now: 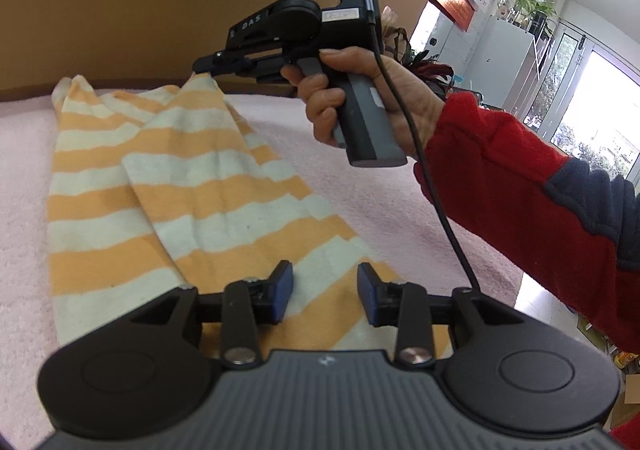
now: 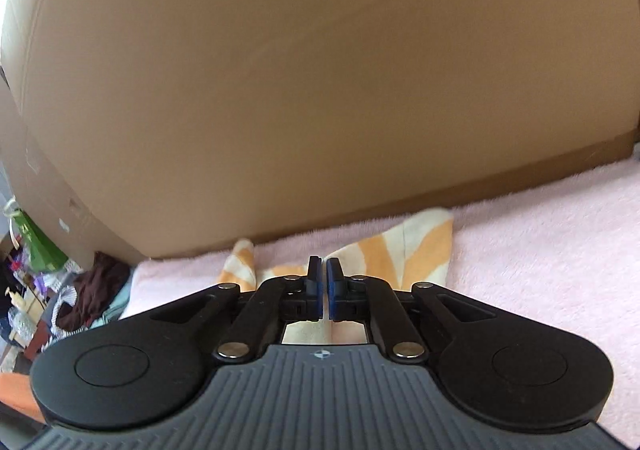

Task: Fold clothes

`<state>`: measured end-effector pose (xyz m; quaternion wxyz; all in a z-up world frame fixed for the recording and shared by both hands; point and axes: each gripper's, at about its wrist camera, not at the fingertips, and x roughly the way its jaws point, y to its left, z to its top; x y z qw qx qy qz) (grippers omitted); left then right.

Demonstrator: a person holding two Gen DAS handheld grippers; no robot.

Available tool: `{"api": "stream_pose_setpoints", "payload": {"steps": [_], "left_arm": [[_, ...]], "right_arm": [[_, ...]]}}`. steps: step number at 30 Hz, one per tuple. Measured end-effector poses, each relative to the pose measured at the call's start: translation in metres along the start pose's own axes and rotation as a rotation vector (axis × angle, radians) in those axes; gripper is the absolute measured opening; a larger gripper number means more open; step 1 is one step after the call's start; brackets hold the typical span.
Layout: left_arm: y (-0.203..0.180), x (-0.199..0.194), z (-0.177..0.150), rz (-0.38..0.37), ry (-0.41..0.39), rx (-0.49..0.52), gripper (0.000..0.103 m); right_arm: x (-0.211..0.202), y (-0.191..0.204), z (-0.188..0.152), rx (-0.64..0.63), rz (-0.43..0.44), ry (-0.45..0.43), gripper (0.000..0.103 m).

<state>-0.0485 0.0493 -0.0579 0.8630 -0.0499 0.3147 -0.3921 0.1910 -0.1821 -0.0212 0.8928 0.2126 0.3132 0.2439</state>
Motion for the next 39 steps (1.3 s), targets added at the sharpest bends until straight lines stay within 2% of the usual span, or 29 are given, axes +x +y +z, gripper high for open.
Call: {"api": "stream_pose_setpoints", "payload": {"steps": [4,5,7,9,10,14,15,17,18,21,25,26,28,29,31,35,39], "left_arm": [[0.000,0.000,0.000,-0.003,0.002,0.006,0.037],[0.000,0.000,0.000,-0.004,0.003,0.008,0.037],[0.000,-0.001,0.000,-0.007,0.002,0.004,0.037],[0.000,-0.001,0.000,-0.010,0.001,-0.002,0.037],[0.001,-0.001,0.000,-0.014,0.000,-0.006,0.037],[0.004,-0.001,0.001,-0.030,0.000,-0.026,0.038],[0.005,-0.001,0.001,-0.034,0.000,-0.032,0.038],[0.003,-0.001,0.001,-0.027,0.000,-0.022,0.038],[0.002,-0.001,0.001,-0.023,0.000,-0.016,0.038],[-0.001,-0.002,0.001,-0.017,0.000,0.000,0.038],[-0.005,-0.002,-0.001,-0.033,0.004,0.032,0.038],[-0.006,-0.003,0.000,-0.033,0.003,0.039,0.038],[-0.006,-0.004,0.000,-0.034,0.000,0.052,0.038],[-0.007,-0.005,0.001,-0.034,-0.002,0.059,0.038],[-0.005,-0.010,0.007,-0.004,-0.025,0.080,0.038],[0.019,-0.012,0.034,0.029,-0.071,0.033,0.037],[0.049,0.010,0.056,0.110,-0.065,-0.025,0.020]], "right_arm": [[0.017,-0.009,-0.010,-0.019,-0.106,0.048,0.002],[0.019,-0.010,-0.013,-0.017,-0.110,0.044,0.001],[0.015,-0.014,-0.016,0.008,-0.087,0.021,0.002],[0.006,-0.018,-0.016,0.053,-0.066,0.014,0.012],[0.000,-0.020,-0.017,0.065,-0.049,0.011,0.014],[-0.016,-0.024,-0.028,0.082,0.030,0.060,0.019],[-0.017,-0.024,-0.031,0.077,0.034,0.067,0.019],[-0.018,-0.021,-0.036,0.057,0.033,0.071,0.010],[-0.018,-0.019,-0.039,0.046,0.032,0.073,0.002],[-0.017,-0.020,-0.034,0.042,0.001,0.028,0.002],[-0.019,-0.016,-0.035,-0.013,-0.048,0.024,0.000],[-0.025,-0.016,-0.035,-0.009,-0.039,0.014,0.002],[-0.038,-0.020,-0.036,0.028,0.015,0.006,0.017],[-0.046,-0.021,-0.038,0.051,0.054,0.021,0.020],[-0.060,-0.020,-0.049,0.053,0.087,0.044,0.020],[-0.081,-0.015,-0.073,0.044,0.120,0.084,0.020],[-0.057,0.006,-0.091,0.006,0.070,0.093,0.019]]}}
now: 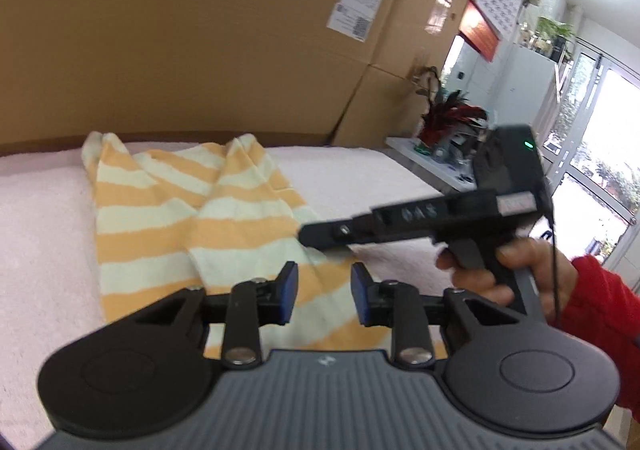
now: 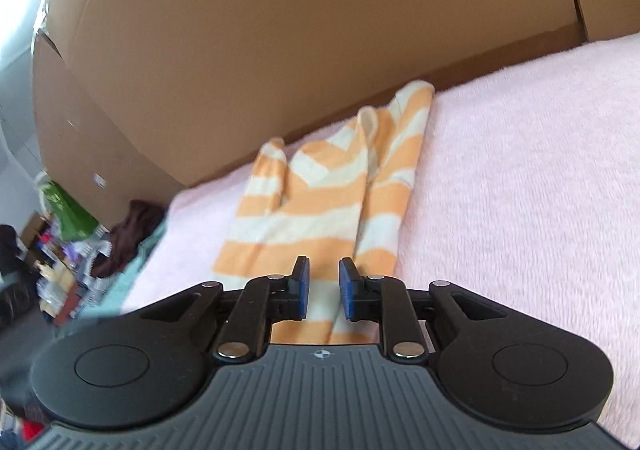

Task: Fold clothes

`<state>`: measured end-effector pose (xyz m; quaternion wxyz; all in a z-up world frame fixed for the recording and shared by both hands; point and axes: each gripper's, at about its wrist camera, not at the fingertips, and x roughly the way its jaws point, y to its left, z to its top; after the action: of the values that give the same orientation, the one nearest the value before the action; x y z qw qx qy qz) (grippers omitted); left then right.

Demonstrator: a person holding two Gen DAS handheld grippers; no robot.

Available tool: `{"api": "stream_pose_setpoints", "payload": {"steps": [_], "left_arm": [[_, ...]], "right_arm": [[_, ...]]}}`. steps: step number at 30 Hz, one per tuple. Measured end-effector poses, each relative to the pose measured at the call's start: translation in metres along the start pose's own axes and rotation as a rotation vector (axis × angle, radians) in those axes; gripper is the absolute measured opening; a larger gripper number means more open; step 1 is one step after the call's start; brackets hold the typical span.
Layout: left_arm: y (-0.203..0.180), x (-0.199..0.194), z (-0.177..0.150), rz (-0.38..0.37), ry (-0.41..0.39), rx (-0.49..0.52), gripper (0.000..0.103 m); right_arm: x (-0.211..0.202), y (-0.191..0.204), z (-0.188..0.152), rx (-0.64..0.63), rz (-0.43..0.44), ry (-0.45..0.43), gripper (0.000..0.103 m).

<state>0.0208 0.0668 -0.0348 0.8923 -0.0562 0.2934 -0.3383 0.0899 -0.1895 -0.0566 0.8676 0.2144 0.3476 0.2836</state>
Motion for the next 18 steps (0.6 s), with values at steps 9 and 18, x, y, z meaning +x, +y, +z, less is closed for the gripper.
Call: {"api": "stream_pose_setpoints", "payload": {"steps": [9,18], "left_arm": [[0.027,0.021,-0.009,-0.033,0.026,-0.090,0.007],[0.041,0.018,-0.011,-0.081,0.006,-0.189,0.013]], "right_arm": [[-0.024,-0.001,-0.022,-0.024,-0.038,-0.066,0.001],[-0.044,0.005,-0.045,0.030,0.020,-0.065,0.027]]}}
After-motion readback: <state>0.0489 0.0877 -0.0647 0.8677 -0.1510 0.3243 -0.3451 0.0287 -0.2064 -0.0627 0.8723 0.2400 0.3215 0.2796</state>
